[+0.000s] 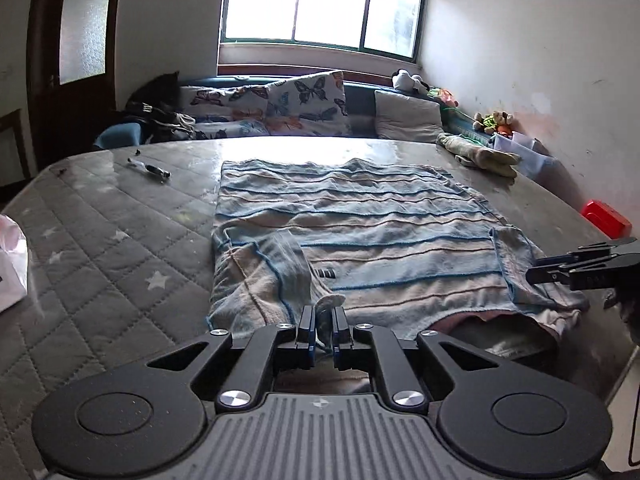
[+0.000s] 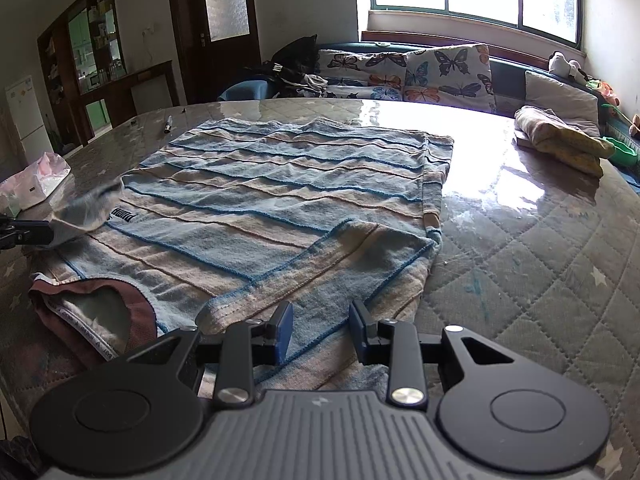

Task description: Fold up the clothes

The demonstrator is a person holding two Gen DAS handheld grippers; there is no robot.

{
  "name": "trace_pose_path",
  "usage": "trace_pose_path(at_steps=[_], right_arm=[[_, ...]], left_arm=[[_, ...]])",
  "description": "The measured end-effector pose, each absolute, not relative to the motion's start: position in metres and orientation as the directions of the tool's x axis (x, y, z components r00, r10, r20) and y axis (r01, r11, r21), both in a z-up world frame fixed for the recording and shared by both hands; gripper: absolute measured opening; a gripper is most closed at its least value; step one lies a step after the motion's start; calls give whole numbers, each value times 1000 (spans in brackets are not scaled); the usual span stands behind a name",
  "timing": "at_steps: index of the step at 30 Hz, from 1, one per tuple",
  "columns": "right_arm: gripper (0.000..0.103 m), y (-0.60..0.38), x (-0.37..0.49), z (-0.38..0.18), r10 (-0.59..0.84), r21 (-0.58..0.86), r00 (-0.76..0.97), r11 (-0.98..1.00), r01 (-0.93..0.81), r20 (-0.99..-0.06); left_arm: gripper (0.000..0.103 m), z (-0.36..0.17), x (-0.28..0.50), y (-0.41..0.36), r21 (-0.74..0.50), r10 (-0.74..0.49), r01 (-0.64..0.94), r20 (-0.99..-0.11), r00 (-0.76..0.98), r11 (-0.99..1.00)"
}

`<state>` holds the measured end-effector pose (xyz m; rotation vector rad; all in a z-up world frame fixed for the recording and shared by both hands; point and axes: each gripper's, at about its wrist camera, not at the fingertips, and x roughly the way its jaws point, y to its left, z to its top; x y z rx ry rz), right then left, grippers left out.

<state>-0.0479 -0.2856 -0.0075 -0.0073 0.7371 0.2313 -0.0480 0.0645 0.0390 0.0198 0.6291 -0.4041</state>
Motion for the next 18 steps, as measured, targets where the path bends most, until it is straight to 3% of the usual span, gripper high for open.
trace_pose_path(at_steps=[2,4,6,9,13,18], right_arm=[[31,-286,-48,-7,206,74,715,975,-212,-667],[31,-285,-47,-7,206,73,715,975,-212,-668],[31,-285,-47,-6,202,70,716,975,-211,-668],[31,-283,-47,-2,196,55,719,975,-215,-667],[31,-275,-44,12,208,21,727,966,-257,-654],[31,-253,-36,27,270,9,714,938,-347,-645]], left_arm=[[16,41,-49,70,-112,-369,375,-570,734,920],[32,44,-51,76,-122,-382,382,-558,737,916],[37,46,-54,83,-121,-382,381,-547,745,917],[36,44,-53,94,-106,-335,334,-558,759,936],[26,36,-45,113,-127,-284,260,-591,755,957],[26,24,-45,115,-91,-278,287,-632,723,954]])
